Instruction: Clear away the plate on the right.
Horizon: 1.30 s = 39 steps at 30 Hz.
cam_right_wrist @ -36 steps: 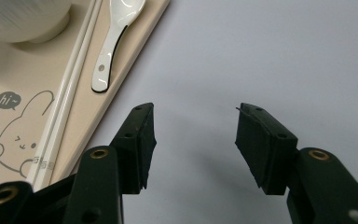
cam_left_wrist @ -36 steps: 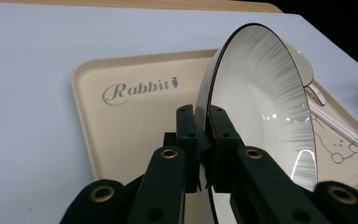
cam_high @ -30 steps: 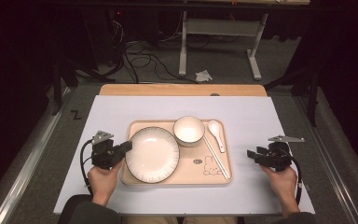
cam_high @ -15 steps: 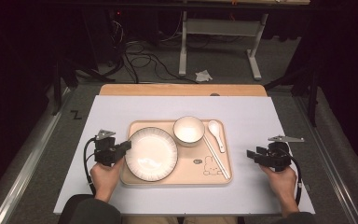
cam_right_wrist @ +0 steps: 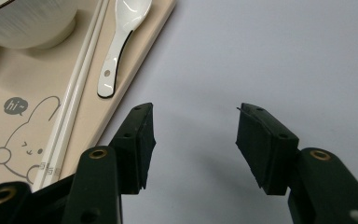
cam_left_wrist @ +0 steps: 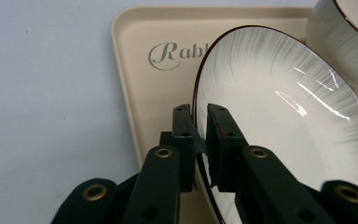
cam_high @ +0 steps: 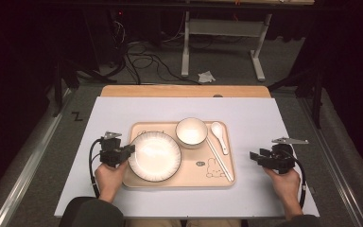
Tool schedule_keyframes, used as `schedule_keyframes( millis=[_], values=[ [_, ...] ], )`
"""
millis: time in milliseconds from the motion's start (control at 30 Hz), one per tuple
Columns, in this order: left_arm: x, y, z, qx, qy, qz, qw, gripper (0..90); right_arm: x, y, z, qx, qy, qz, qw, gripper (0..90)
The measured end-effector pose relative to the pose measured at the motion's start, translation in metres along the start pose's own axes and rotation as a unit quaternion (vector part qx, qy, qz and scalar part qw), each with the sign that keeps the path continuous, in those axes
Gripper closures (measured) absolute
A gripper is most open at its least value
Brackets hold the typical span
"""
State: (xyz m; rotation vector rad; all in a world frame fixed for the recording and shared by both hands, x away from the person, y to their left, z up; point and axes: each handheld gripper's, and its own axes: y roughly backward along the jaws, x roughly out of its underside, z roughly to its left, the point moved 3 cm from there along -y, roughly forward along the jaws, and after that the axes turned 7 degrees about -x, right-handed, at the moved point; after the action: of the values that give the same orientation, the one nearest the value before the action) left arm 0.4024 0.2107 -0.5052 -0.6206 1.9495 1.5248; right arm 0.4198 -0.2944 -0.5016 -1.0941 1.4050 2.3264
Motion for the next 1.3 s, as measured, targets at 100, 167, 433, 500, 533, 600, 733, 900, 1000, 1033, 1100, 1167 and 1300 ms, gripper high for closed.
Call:
schedule_keyframes(
  millis=[100,167,433,500,533,600,733,900,1000,1033,1100,1167,1300],
  values=[
    [0.001,-0.003,0.0,0.0,-0.005,0.007,1.0,81.3,0.0,0.001,0.0,-0.002,0.0,-0.001,1.0,47.3],
    [0.001,-0.005,0.001,-0.004,-0.009,0.013,0.9999,80.4,0.0,0.001,0.0,-0.002,0.0,-0.005,1.0,47.2],
    [0.004,-0.01,-0.001,-0.001,-0.013,0.029,0.9995,78.3,0.0,0.0,0.0,-0.003,0.001,-0.001,1.0,47.1],
    [0.005,-0.012,-0.002,-0.006,-0.024,0.042,0.9988,75.5,0.0,0.0,0.0,-0.003,0.0,0.0,1.0,47.1],
    [0.006,-0.013,-0.003,-0.006,-0.025,0.046,0.9986,72.6,0.0,0.0,0.0,-0.003,0.002,-0.001,1.0,47.1],
    [0.006,-0.014,-0.003,-0.009,-0.028,0.056,0.998,68.2,0.0,0.0,0.0,-0.004,0.004,0.0,1.0,47.1],
    [0.006,-0.005,-0.007,-0.021,-0.038,0.031,0.9986,49.6,0.0,-0.001,0.002,-0.003,0.007,0.002,1.0,47.1],
    [0.007,0.013,-0.019,-0.008,-0.053,-0.01,0.9985,39.2,0.001,0.0,0.005,-0.002,0.014,0.003,0.9999,46.9],
    [0.013,0.023,-0.029,0.017,-0.065,-0.029,0.9973,37.3,0.003,0.001,0.011,-0.002,0.024,0.007,0.9997,46.5],
    [0.019,0.026,-0.033,0.032,-0.07,-0.033,0.9965,36.9,0.006,0.003,0.016,-0.003,0.039,0.006,0.9992,45.6],
    [0.023,0.029,-0.036,0.042,-0.071,-0.034,0.996,36.9,0.011,0.006,0.022,-0.003,0.045,0.01,0.9989,45.3],
    [0.029,0.032,-0.039,0.047,-0.084,-0.037,0.9947,36.9,0.012,0.006,0.023,-0.002,0.049,0.012,0.9987,45.2],
    [0.04,0.036,-0.044,0.051,-0.101,-0.036,0.9929,36.6,0.019,0.007,0.027,-0.005,0.059,0.02,0.998,45.1]
  ],
)
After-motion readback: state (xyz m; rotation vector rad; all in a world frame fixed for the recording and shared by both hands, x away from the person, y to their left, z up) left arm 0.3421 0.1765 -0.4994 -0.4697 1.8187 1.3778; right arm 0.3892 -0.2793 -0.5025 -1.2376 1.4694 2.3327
